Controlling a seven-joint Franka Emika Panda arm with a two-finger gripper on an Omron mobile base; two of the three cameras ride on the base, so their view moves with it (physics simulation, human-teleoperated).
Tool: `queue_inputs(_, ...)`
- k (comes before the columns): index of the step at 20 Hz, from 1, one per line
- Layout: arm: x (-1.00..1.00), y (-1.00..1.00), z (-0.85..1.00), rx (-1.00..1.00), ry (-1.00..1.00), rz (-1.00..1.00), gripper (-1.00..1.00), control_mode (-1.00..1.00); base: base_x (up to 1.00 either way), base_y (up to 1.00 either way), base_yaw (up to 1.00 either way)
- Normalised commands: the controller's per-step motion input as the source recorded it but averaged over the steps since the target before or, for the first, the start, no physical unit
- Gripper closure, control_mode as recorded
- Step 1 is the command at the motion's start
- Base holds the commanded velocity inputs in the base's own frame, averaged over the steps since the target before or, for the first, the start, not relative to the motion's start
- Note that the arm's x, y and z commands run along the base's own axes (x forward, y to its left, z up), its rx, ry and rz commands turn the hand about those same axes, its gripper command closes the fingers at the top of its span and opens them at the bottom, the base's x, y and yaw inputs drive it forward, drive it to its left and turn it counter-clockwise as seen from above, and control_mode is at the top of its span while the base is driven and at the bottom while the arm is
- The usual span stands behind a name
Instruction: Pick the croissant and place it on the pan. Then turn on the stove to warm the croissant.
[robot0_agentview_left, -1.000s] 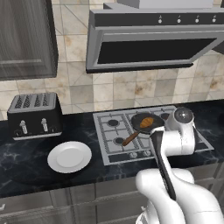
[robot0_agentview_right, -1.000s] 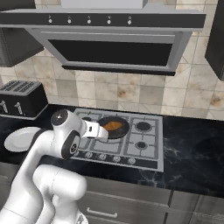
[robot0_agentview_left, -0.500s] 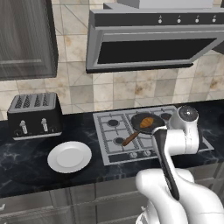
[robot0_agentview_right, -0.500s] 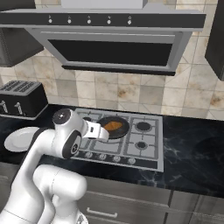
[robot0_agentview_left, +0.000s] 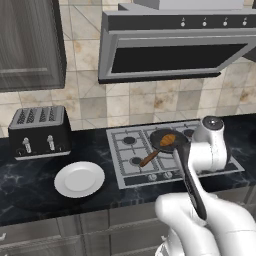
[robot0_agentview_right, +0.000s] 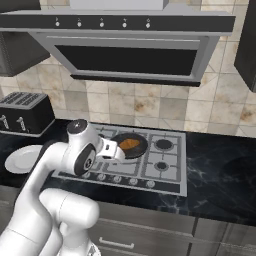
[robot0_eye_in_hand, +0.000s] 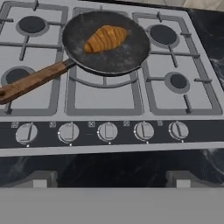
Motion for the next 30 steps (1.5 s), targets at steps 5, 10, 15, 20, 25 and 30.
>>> queue_inputs(5,0.00,0.00,-0.04,0.05,0.21,0.00,-1.00,-1.00,0.00,0.00,0.00)
queue_inputs(10,0.00,0.00,-0.05,0.00,0.16,0.00,-1.00,-1.00,0.00,0.00,0.00)
queue_inputs(15,0.00,0.00,-0.32,0.00,0.16,0.00,-1.00,-1.00,0.00,0.00,0.00)
queue_inputs(20,0.00,0.00,-0.17,0.00,0.07,0.00,-1.00,-1.00,0.00,0.00,0.00)
queue_inputs(25,0.09,0.00,-0.03,0.00,0.00,0.00,-1.00,-1.00,0.00,0.00,0.00)
queue_inputs(30,0.29,0.00,-0.24,0.00,0.00,0.00,-1.00,-1.00,0.00,0.00,0.00)
